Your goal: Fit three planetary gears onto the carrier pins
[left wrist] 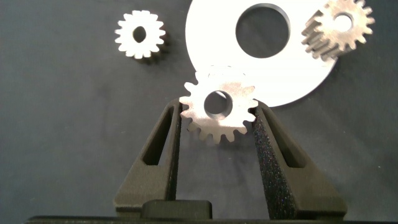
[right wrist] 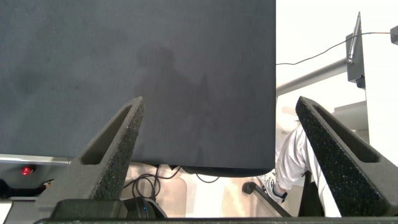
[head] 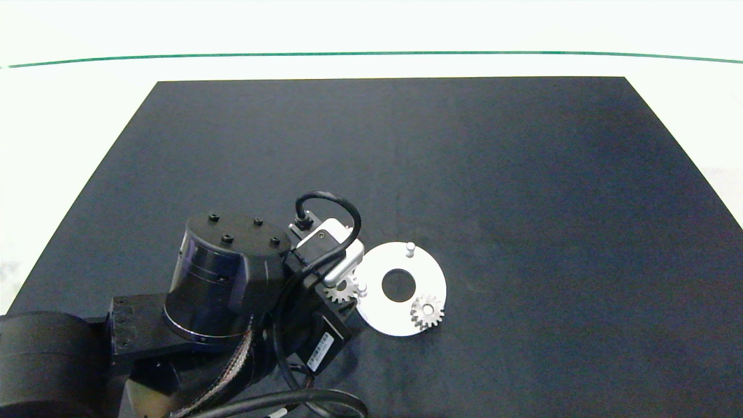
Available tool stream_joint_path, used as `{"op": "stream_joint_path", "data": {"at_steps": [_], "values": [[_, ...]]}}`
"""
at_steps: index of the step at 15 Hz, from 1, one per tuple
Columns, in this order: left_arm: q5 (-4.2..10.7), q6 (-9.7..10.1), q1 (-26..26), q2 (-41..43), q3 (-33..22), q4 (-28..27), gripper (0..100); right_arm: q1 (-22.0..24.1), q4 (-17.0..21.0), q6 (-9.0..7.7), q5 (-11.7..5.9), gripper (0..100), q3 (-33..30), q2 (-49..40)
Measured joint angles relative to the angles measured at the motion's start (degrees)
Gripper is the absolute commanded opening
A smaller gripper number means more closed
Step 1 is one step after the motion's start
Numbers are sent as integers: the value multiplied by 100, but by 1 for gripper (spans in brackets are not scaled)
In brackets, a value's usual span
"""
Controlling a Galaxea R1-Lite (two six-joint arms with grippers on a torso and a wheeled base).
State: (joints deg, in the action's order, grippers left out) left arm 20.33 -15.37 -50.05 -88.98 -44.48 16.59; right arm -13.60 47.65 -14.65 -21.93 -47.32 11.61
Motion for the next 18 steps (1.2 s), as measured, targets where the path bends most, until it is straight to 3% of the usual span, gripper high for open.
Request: {"op": "stream_joint_path", "data": {"at_steps": [18], "values": [[0, 0, -77, -612, -424, 22, 13, -17, -2, 5, 0, 100, -39, -34]]}}
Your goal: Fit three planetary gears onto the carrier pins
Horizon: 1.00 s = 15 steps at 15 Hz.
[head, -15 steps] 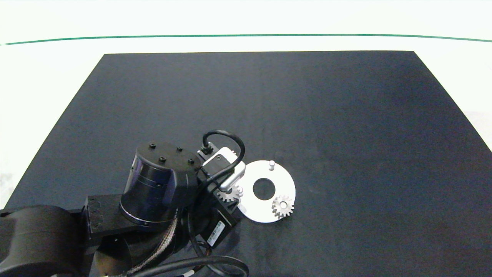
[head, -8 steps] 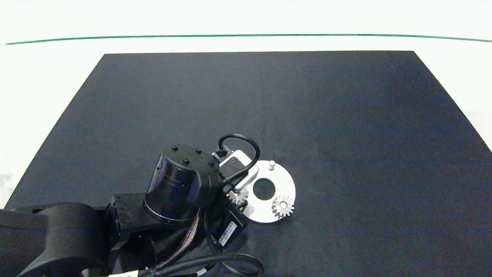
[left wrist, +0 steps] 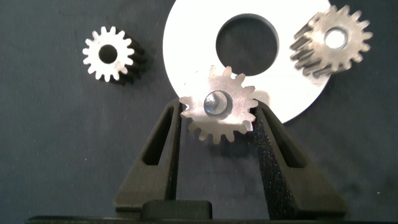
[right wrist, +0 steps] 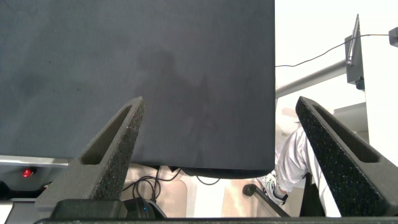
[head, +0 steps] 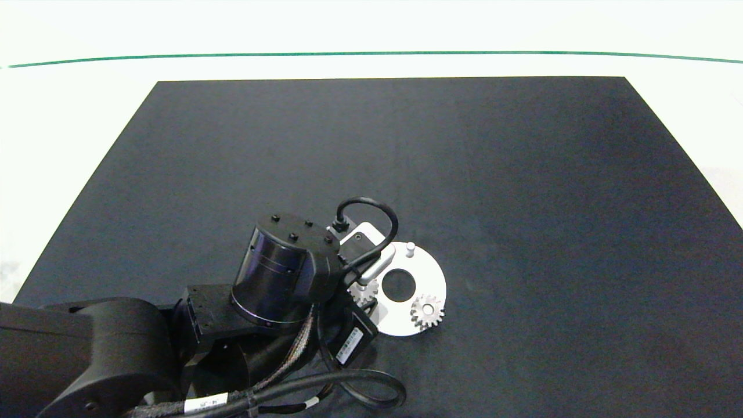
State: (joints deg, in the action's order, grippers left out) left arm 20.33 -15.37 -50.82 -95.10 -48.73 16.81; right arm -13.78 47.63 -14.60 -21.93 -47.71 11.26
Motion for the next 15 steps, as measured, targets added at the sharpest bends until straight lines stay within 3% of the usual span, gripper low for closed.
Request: {"op": "stream_joint_path", "data": {"at_steps": [15], "values": [[-33, -41, 160, -71, -56, 5, 13, -15, 0, -5, 0, 100, -2, -9]]}}
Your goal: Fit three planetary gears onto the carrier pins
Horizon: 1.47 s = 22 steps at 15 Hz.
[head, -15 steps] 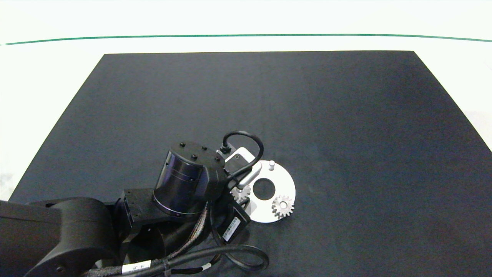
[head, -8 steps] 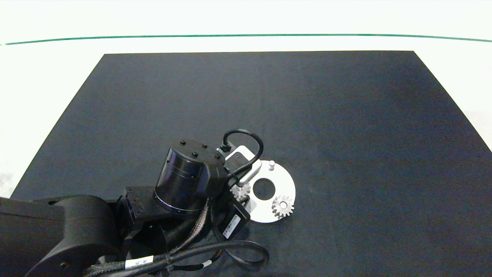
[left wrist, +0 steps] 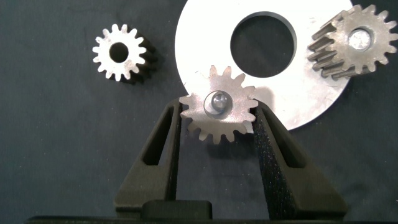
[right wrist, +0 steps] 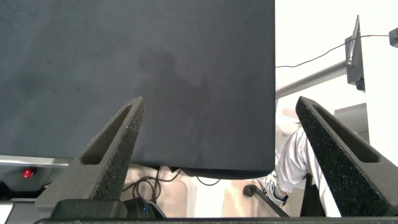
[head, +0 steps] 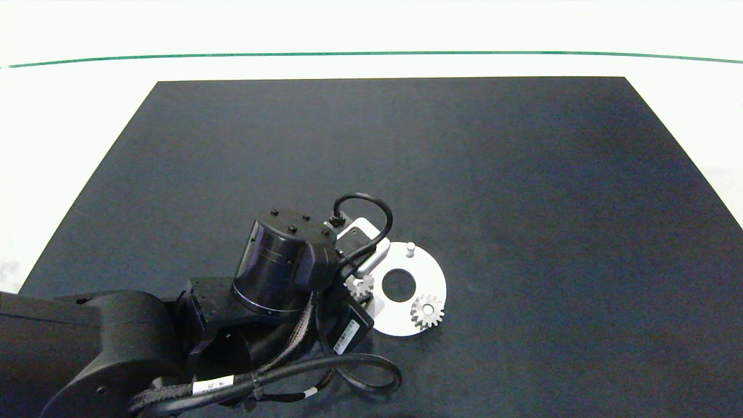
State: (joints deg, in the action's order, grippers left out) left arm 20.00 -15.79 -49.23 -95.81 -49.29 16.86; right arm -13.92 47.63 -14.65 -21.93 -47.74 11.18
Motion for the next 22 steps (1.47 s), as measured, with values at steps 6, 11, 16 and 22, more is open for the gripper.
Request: {"op": "stream_joint_path", "data": {"at_steps": [6, 11, 16, 22], "values": [[-6, 22, -11, -61, 23, 6, 13, -10, 0, 5, -2, 100, -2, 0], [-2, 22, -11, -149, -43, 66, 13, -16, 0, 7, -2, 100, 2, -2], [-6, 24, -9, -183, -95, 67, 100, -21, 0, 10, 0, 100, 2, -2], [-13, 24, -9, -185, -107, 59, 100, -21, 0, 7, 0, 100, 2, -5]]}}
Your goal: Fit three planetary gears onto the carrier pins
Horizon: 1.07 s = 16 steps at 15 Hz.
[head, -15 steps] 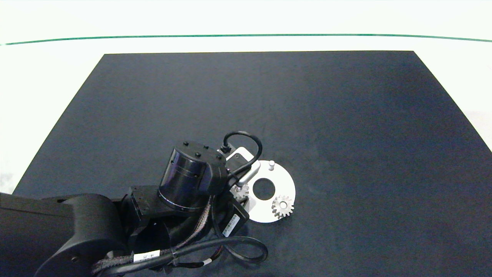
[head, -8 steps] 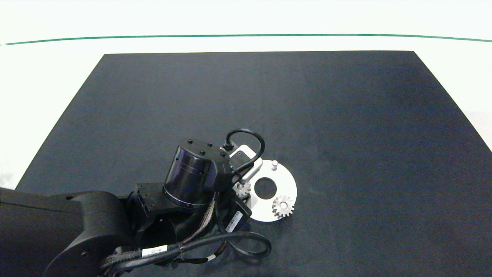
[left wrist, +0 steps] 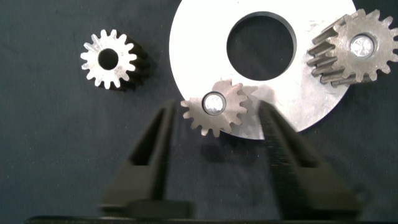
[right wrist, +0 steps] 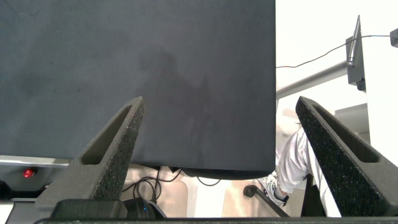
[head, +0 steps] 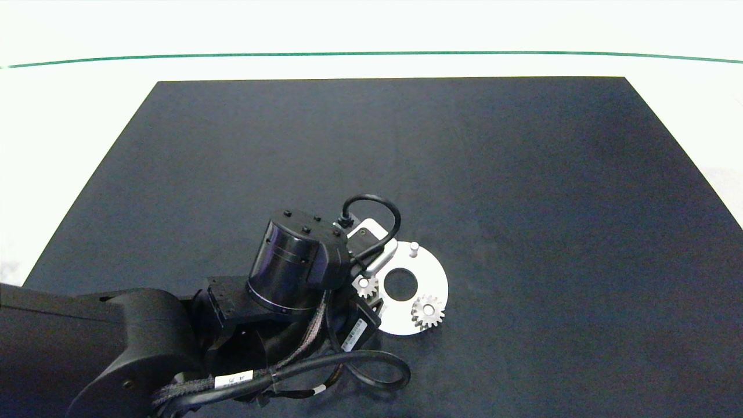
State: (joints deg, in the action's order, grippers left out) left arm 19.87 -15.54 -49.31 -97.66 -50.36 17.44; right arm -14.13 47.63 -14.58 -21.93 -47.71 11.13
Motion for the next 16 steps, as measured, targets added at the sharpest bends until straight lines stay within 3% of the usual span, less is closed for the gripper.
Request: {"op": "stream_joint_path", "data": {"at_steps": [3, 5, 9, 13, 16], "values": [[-2, -2, 2, 77, -44, -99, 100, -1, 0, 2, 0, 100, 17, -9], [-4, -7, 2, 223, -396, -541, 100, -6, 0, 0, 2, 100, 45, -22], [-94, -27, 133, 251, -1858, -1813, 100, 2, 0, 0, 0, 100, 56, -66], [-168, -177, 511, -154, -2202, -1804, 100, -6, 0, 2, 0, 100, 30, -99], [-334, -245, 911, -352, -2205, -1774, 100, -17, 5, 0, 0, 100, 33, -102]]}}
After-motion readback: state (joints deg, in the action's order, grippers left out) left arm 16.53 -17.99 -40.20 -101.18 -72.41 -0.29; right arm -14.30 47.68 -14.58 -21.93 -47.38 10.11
